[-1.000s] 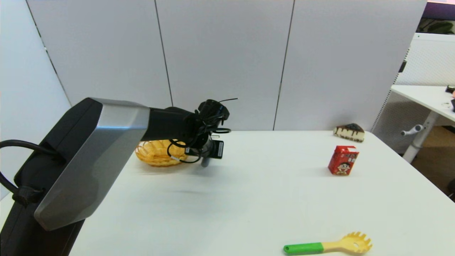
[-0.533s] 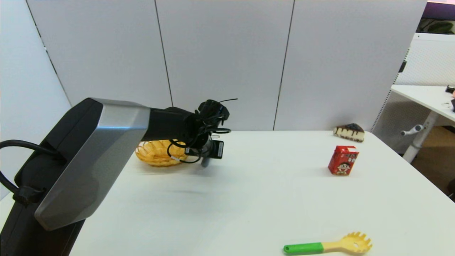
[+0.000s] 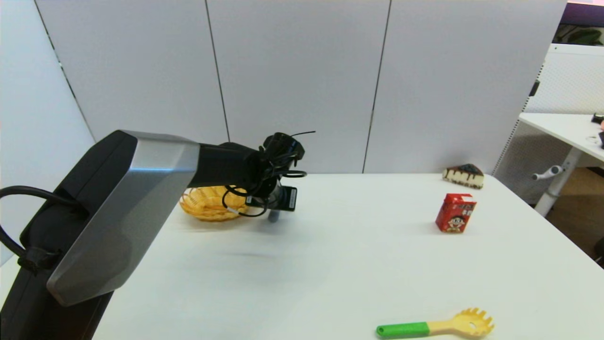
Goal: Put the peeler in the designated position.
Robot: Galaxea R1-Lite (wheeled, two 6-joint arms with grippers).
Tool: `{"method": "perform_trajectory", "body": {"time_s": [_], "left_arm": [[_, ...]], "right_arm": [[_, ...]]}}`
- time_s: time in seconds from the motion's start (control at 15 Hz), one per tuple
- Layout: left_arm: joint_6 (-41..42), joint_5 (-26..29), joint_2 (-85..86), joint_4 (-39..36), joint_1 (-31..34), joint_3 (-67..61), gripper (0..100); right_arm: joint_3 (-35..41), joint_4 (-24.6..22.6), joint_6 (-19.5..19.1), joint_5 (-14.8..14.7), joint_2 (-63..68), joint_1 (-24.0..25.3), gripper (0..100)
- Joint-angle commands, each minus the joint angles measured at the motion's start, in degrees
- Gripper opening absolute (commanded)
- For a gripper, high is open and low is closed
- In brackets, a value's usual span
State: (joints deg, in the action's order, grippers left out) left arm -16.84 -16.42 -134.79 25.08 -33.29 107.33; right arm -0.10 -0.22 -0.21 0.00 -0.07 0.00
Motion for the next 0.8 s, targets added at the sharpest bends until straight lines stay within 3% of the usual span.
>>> {"method": "perform_trajectory", "body": {"time_s": [0.07,0.53,0.8], "left_arm": [[0.05,-0.19,1.90,0.06,-0.19,-0.01,100],[-0.04,-0.28,13.68,-0.12,-5.64,-0.98,100],[2.16,-0.37,34.51,-0.38,-13.11,-14.07,100]], "right_arm": [[0.01,-0.04,0.03,0.00,0.07,0.00,100],[0.10,-0.04,0.03,0.00,0.07,0.00,100],[0.01,-0.04,0.03,0.00,0.07,0.00,100]]}}
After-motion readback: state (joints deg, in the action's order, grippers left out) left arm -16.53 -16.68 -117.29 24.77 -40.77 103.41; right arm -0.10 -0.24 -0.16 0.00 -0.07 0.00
